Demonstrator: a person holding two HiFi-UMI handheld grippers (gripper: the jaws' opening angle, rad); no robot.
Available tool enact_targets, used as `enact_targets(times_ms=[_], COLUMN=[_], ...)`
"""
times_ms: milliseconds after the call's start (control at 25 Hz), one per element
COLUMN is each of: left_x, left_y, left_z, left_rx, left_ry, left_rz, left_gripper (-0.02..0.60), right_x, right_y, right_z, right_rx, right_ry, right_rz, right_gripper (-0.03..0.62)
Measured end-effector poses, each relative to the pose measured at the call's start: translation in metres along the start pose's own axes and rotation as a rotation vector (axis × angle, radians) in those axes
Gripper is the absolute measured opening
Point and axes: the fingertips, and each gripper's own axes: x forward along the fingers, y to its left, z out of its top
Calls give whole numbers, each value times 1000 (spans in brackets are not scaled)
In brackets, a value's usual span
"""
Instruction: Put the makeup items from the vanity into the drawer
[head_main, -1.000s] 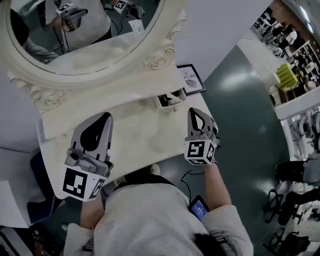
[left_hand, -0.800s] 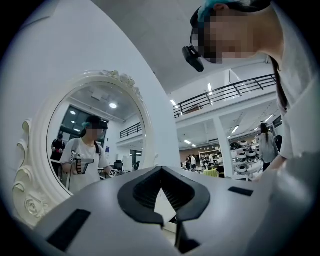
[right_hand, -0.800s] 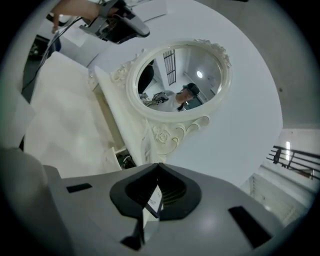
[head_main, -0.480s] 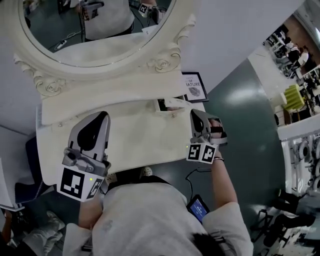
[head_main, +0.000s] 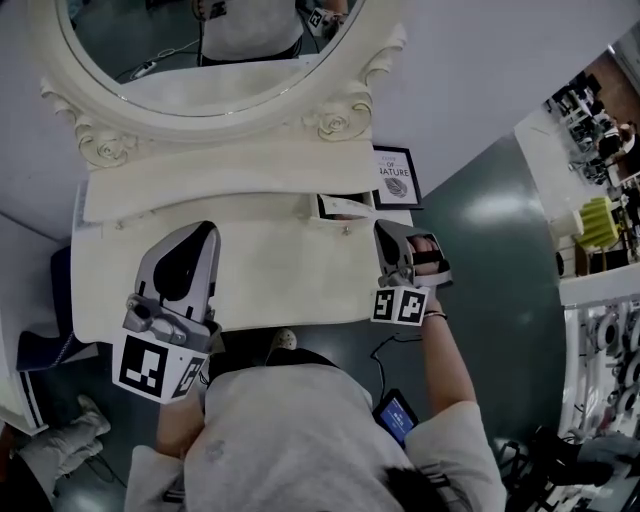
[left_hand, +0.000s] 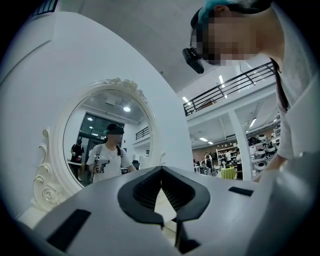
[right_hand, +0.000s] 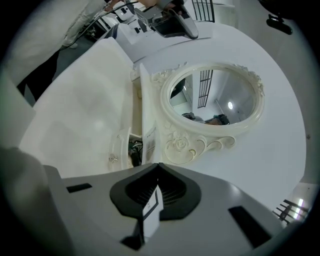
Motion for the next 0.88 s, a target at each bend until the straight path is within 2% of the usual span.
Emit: enact_targets(times_ms=[440, 680, 880], left_x=[-2, -1, -1], left_y=[-5, -6, -7], left_z=[0, 1, 2], left_rx=[8, 13, 12], left_ry=[8, 7, 2], left_rz=[42, 45, 44], left_gripper=[15, 15, 15], right_x=[2, -3, -1], right_y=[30, 42, 43], right_z=[-4, -14, -19], right_rx=[-126, -129, -113], right_ry=[-75, -71, -54], right_rz=[181, 254, 271], right_gripper=[18, 18, 18])
